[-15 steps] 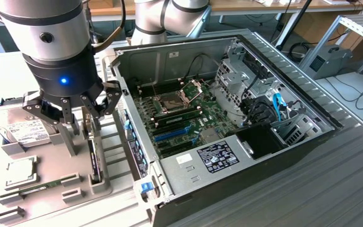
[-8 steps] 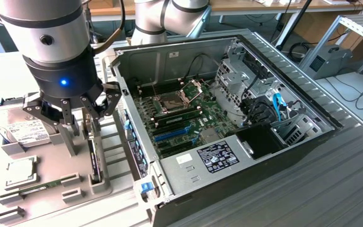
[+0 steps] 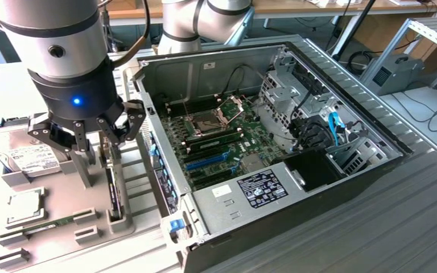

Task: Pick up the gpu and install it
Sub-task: 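Pick up the gpu and move the gpu toward the slot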

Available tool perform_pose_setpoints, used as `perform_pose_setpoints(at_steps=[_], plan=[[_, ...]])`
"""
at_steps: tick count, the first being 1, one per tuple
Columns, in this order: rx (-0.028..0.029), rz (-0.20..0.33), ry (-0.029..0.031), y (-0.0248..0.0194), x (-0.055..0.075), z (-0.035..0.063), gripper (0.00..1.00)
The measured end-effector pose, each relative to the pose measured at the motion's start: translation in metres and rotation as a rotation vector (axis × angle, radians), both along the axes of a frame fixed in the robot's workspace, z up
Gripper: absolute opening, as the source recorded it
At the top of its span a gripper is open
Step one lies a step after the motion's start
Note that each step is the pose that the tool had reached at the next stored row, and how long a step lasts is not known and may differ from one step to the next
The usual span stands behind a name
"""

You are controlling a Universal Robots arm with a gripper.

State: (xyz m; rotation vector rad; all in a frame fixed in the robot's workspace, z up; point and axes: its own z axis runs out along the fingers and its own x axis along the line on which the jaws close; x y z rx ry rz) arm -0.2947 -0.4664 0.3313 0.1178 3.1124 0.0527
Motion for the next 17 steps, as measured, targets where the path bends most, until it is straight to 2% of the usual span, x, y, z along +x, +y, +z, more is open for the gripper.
perform_pose_setpoints(at_steps=[17], plan=[[0.0,0.0,0.0,0.0,-0.0028,-0.0062,0.42]])
